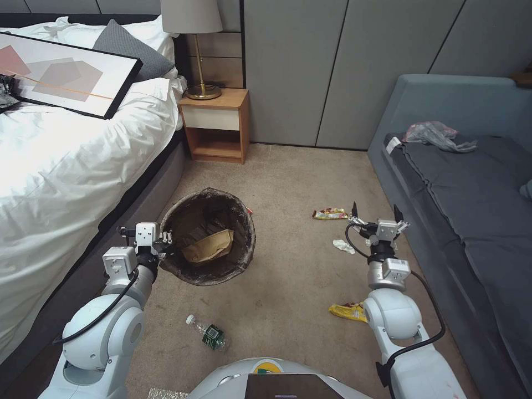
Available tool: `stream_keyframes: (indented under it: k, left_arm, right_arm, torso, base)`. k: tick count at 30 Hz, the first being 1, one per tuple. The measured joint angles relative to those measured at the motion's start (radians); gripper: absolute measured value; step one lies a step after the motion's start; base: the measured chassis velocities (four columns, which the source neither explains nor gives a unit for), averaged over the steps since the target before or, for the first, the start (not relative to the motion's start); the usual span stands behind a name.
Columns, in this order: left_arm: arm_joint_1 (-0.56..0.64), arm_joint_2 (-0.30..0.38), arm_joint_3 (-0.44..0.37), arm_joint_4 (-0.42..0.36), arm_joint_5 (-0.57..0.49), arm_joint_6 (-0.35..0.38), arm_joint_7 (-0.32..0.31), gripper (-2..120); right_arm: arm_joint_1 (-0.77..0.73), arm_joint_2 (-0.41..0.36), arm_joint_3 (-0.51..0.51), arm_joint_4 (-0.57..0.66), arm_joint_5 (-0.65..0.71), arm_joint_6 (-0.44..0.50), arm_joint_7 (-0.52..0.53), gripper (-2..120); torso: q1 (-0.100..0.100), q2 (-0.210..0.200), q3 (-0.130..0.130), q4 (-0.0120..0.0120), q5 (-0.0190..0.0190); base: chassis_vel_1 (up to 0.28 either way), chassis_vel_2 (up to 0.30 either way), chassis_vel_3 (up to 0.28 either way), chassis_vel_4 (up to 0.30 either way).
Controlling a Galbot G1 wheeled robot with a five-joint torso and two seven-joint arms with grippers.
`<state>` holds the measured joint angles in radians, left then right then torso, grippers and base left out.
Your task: Pick up the trash bin, then pick up the garbage from the floor and place it into the trash bin.
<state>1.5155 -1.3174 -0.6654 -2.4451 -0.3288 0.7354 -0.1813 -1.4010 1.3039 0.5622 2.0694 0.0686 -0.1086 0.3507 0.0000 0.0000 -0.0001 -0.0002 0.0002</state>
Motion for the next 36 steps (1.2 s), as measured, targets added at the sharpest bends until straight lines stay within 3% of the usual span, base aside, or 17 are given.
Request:
stream_keyframes:
  k: [1,2,4,5,6,8,9,12,18,24,28,36]
  left_arm:
    - [0.0,-0.001,-0.002,0.0,0.0,0.0,-0.001,0]
    - [0.0,-0.001,-0.002,0.0,0.0,0.0,-0.001,0]
    - [0.0,-0.003,-0.004,0.0,0.0,0.0,-0.001,0]
    - [0.0,-0.003,-0.004,0.0,0.0,0.0,-0.001,0]
    - [0.001,-0.004,-0.004,0.001,0.0,0.0,-0.001,0]
    - [0.0,-0.009,-0.004,0.001,0.001,0.0,-0.001,0]
    - [0.0,-0.009,-0.004,0.001,0.001,0.0,-0.001,0]
    - [0.001,-0.016,-0.006,-0.002,0.001,0.0,-0.003,0]
    - [0.003,-0.019,-0.011,-0.005,0.001,0.0,-0.004,0]
    - [0.003,-0.02,-0.023,-0.008,0.0,0.0,-0.004,0]
    - [0.007,-0.021,-0.031,-0.008,0.0,0.0,-0.003,0]
    - [0.002,-0.028,-0.023,0.001,0.005,0.0,-0.002,0]
  right_arm:
    - [0.018,-0.036,-0.007,0.016,0.036,-0.127,0.028,100]
    - [0.018,-0.036,-0.007,0.016,0.036,-0.127,0.028,100]
    - [0.056,-0.099,-0.018,0.024,0.127,-0.309,0.045,100]
    - [0.056,-0.099,-0.018,0.024,0.127,-0.309,0.045,100]
    - [0.108,-0.179,-0.038,0.013,0.256,-0.439,0.054,100]
    - [0.203,-0.283,-0.082,-0.035,0.436,-0.598,0.078,100]
    - [0.203,-0.283,-0.082,-0.035,0.436,-0.598,0.078,100]
    - [0.312,-0.355,-0.165,-0.151,0.653,-0.648,0.087,100]
    - [0.381,-0.366,-0.248,-0.257,0.739,-0.649,0.084,100]
    - [0.459,-0.338,-0.369,-0.453,0.709,-0.641,0.052,100]
    - [0.464,-0.312,-0.387,-0.533,0.638,-0.635,0.024,100]
    - [0.381,-0.295,-0.406,-0.551,0.536,-0.631,-0.009,100]
  torso:
    - [0.0,0.0,0.0,-0.0001,-0.0001]
    - [0.0,0.0,0.0,-0.0001,-0.0001]
    - [0.0,0.0,0.0,0.0,0.0]
    - [0.0,0.0,0.0,0.0,0.0]
    - [0.0,0.0,0.0,0.0002,0.0003]
    - [0.0,0.0,0.0,0.0005,-0.0001]
    - [0.0,0.0,0.0,0.0005,-0.0001]
    - [0.0,0.0,0.0,0.0004,-0.0001]
    - [0.0,0.0,0.0,0.0003,-0.0001]
    - [0.0,0.0,0.0,0.0002,0.0001]
    - [0.0,0.0,0.0,0.0003,-0.0001]
    - [0.0,0.0,0.0,-0.0001,0.0001]
  base:
    - [0.0,0.0,0.0,0.0]
    - [0.0,0.0,0.0,0.0]
    - [0.0,0.0,0.0,0.0]
    - [0.0,0.0,0.0,0.0]
    - [0.0,0.0,0.0,0.0]
    - [0.0,0.0,0.0,0.0]
    - [0.0,0.0,0.0,0.0]
    - [0.0,0.0,0.0,0.0]
    - [0.0,0.0,0.0,0.0]
    - [0.0,0.0,0.0,0.0]
    - [0.0,0.0,0.0,0.0]
    - [0.0,0.0,0.0,0.0]
